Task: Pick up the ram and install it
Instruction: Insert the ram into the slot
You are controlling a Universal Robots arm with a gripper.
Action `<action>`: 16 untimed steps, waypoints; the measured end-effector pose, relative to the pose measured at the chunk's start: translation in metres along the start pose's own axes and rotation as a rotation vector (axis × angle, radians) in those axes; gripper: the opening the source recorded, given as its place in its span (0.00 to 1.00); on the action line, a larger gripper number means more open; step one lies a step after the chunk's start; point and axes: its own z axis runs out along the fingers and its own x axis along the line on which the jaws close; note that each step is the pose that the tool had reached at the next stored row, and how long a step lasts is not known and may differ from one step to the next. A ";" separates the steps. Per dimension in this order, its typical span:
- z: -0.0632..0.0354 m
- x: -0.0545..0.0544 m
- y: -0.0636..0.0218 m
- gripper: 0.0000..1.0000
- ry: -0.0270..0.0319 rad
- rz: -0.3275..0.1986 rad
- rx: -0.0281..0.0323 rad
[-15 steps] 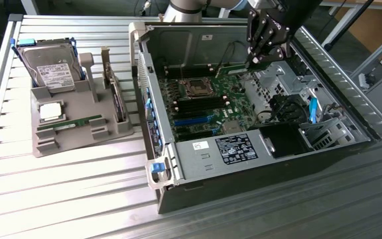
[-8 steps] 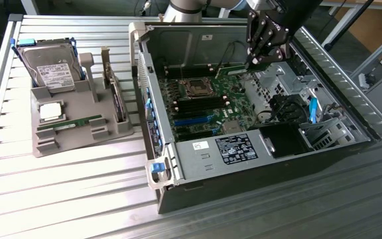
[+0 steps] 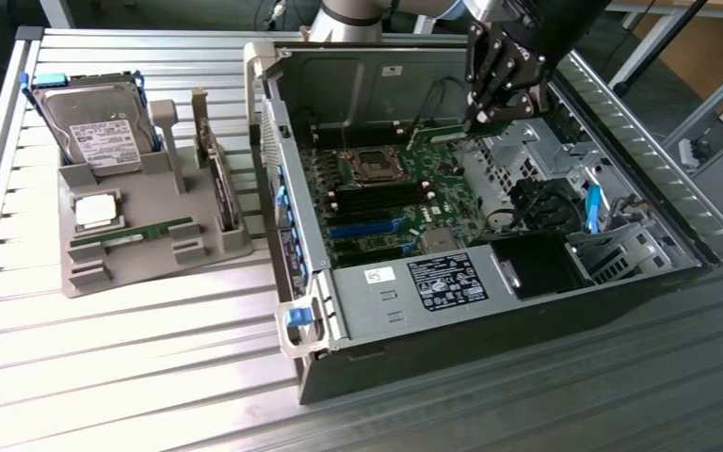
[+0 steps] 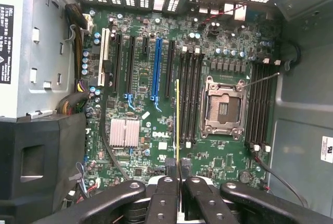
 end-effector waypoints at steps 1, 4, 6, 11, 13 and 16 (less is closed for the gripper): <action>0.0002 0.000 0.0000 0.11 0.0000 0.000 0.0000; 0.0010 0.000 0.0000 0.11 0.0001 0.000 -0.0001; 0.0018 0.000 0.0000 0.11 0.0000 0.000 0.0000; 0.0044 0.000 -0.0001 0.11 0.0000 0.000 0.0000; 0.0052 0.001 -0.0001 0.11 0.0000 0.000 0.0000; 0.0063 0.001 -0.0001 0.11 0.0000 0.000 0.0000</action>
